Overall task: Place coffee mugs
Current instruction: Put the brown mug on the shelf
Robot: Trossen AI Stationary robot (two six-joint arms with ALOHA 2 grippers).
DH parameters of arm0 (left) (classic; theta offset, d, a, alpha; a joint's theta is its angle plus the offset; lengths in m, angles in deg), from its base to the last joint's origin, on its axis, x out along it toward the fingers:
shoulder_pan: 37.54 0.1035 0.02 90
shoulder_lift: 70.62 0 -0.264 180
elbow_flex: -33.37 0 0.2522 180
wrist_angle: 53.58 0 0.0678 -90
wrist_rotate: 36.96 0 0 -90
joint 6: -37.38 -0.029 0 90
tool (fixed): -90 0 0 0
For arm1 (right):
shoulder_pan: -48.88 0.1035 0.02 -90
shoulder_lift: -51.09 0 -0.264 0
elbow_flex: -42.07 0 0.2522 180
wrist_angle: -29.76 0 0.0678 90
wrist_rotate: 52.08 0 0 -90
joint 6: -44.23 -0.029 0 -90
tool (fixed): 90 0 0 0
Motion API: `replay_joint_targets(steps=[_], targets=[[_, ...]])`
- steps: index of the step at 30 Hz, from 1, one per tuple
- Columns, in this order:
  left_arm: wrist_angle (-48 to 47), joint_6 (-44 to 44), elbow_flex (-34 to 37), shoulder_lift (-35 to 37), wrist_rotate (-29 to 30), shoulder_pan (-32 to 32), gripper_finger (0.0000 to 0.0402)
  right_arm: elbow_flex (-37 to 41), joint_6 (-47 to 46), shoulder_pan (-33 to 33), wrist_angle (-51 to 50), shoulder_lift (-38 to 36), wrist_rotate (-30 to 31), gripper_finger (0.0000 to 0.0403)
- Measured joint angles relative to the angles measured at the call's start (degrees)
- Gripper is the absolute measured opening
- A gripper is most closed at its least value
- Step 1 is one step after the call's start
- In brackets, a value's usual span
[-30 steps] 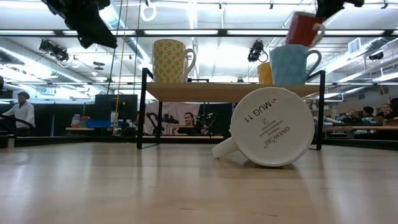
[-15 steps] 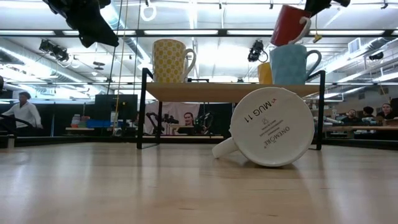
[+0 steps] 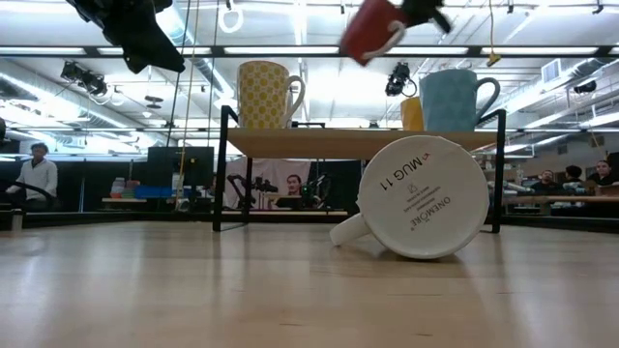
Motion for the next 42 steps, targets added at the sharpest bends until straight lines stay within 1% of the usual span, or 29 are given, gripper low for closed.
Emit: replay_joint_targets(steps=[6,12,21,28,42], targets=[[0.01,-0.02,-0.02,0.0,0.0,0.0,0.0091,0.0,0.23,3.87,4.89,5.88,-3.8,0.0033],[0.02,-0.02,-0.02,0.0,0.0,-0.01,0.0091,-0.02,-0.08,5.32,4.75,9.79,-3.92,0.0033],[0.0,0.0,-0.02,0.0,-0.02,0.0,0.0091,-6.5,1.22,6.45,-3.75,15.96,-3.92,0.0033],[0.0,-0.02,-0.02,0.0,-0.02,0.0,0.0091,-6.75,1.45,6.81,-9.05,18.25,-3.2,0.0033],[0.19,-0.11,-0.04,-0.01,-0.01,0.0,0.0091,-6.71,1.43,8.45,-8.92,21.54,-2.83,0.0033]])
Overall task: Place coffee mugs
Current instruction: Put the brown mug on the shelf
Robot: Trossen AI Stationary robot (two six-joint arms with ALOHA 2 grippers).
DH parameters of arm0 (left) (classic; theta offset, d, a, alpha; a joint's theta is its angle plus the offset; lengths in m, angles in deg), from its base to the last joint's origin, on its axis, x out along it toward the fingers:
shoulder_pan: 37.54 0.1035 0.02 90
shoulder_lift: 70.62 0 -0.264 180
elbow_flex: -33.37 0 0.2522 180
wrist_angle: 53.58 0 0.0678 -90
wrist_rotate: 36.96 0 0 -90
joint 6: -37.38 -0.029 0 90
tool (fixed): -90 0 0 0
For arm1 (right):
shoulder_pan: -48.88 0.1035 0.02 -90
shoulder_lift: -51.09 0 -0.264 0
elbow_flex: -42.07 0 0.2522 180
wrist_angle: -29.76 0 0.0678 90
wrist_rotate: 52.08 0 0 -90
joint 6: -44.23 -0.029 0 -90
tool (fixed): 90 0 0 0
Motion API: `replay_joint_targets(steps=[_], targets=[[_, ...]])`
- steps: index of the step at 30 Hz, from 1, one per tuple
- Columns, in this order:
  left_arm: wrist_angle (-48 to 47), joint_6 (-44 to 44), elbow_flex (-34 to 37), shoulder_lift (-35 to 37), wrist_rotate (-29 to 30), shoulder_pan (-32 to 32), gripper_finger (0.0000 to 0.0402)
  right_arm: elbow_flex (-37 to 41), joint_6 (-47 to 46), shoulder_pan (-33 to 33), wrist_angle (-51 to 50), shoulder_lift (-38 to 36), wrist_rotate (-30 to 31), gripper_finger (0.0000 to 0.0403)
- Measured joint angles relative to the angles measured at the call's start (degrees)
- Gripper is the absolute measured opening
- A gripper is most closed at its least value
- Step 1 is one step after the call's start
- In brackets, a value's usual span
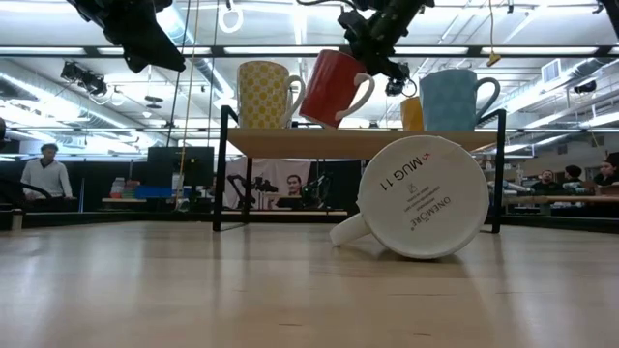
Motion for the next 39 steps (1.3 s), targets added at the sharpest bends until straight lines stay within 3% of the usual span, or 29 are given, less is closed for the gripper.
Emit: replay_joint_targets(steps=[15,39], targets=[[0.03,-0.05,0.0,0.0,-0.01,-0.02,0.0091,0.0,-5.67,0.02,-0.47,0.07,1.79,0.0033],[0.03,-0.02,0.0,-0.01,-0.01,-0.02,0.0091,0.07,-5.27,0.26,1.93,3.82,4.08,0.0034]])
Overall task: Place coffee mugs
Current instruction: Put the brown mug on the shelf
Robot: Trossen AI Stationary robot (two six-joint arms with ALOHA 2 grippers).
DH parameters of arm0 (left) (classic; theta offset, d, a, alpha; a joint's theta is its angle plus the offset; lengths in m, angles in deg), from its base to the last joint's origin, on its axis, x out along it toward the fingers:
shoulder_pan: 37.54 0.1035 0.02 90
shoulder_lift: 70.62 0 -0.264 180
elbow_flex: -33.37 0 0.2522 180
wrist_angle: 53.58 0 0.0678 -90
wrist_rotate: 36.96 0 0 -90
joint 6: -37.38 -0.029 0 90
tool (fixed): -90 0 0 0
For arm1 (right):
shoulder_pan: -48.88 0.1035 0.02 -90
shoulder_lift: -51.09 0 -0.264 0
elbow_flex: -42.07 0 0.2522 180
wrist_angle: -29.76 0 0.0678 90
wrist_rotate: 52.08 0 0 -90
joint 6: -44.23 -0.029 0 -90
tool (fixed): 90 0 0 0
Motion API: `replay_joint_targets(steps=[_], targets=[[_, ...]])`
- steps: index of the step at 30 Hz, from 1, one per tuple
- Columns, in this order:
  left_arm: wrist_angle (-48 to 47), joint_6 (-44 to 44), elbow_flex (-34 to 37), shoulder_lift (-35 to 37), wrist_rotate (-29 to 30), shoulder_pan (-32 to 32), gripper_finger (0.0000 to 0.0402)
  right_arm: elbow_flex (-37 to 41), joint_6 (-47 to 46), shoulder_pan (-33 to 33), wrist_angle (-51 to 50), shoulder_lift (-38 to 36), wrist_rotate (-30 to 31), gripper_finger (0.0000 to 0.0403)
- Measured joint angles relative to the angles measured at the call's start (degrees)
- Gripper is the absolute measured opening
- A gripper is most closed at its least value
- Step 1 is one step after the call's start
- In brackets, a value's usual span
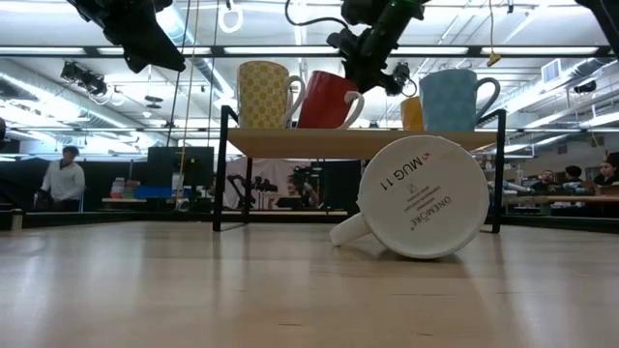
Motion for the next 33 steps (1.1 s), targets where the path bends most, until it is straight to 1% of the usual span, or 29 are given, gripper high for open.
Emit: replay_joint_targets(steps=[5,14,24,33], targets=[[0.0,0.0,0.0,0.01,0.01,0.01,0.0091,0.0,0.13,0.04,-0.07,0.0,-0.17,0.0036],[0.0,0.0,0.0,0.02,0.0,0.02,0.0091,0.0,0.02,0.0,0.21,0.0,-0.15,0.0055],[-0.01,0.0,0.0,0.02,0.01,0.02,0.0091,0.0,-0.61,-0.02,1.09,-0.02,-0.1,0.0055],[-0.02,0.0,0.0,0.02,0.0,0.01,0.0091,0.0,-0.98,-0.04,2.78,-0.02,0.05,0.0064]])
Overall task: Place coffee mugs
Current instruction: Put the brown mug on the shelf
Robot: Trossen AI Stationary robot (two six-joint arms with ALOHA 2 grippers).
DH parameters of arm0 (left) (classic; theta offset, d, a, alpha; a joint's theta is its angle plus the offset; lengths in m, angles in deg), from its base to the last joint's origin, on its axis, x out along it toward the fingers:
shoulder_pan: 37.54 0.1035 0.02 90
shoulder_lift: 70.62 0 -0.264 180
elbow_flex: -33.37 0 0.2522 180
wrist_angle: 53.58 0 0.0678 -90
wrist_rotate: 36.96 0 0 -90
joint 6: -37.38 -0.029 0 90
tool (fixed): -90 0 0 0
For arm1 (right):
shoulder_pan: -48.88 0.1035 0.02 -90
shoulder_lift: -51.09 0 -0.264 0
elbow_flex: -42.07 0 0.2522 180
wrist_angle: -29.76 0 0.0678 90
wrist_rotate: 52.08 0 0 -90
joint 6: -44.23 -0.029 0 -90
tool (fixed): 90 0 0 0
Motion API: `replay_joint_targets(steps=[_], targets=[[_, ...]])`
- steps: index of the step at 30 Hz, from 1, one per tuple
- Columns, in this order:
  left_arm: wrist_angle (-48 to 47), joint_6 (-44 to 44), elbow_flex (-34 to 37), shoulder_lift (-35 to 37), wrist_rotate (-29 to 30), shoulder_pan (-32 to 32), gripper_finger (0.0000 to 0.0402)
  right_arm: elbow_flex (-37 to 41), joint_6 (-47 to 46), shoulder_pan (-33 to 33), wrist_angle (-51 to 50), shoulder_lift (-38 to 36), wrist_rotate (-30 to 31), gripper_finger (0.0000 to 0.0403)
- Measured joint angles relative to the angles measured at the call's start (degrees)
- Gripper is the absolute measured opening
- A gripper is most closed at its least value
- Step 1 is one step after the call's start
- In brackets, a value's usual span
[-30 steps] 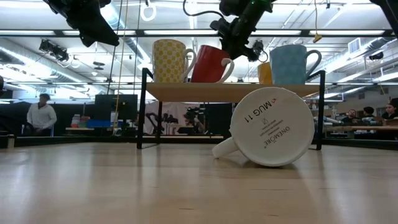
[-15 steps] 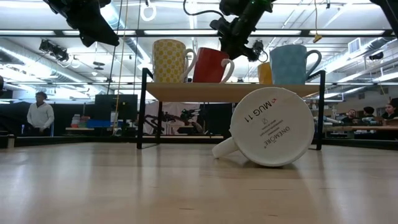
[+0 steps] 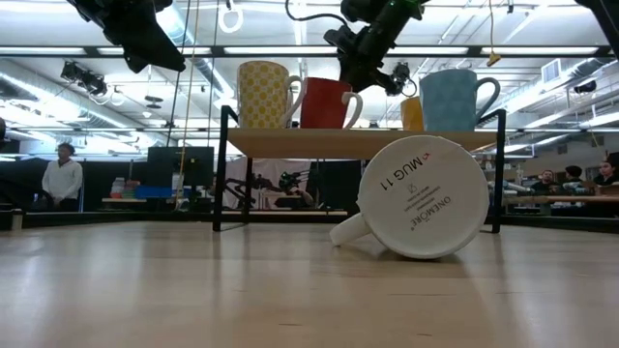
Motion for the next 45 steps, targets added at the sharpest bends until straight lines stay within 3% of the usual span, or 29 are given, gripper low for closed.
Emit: replay_joint_targets(steps=[27,38,45], targets=[[0.0,0.0,0.0,-0.01,0.02,-0.01,0.0091,-0.07,0.13,0.0,0.01,-0.09,-0.2,0.0125],[-0.01,0.0,0.0,-0.02,0.01,0.0,0.0091,-0.07,0.23,0.02,0.19,-0.09,-0.42,0.0174],[-0.02,0.0,0.0,0.0,0.02,0.01,0.0091,-0.04,0.97,0.02,1.9,-0.09,-0.38,0.0176]])
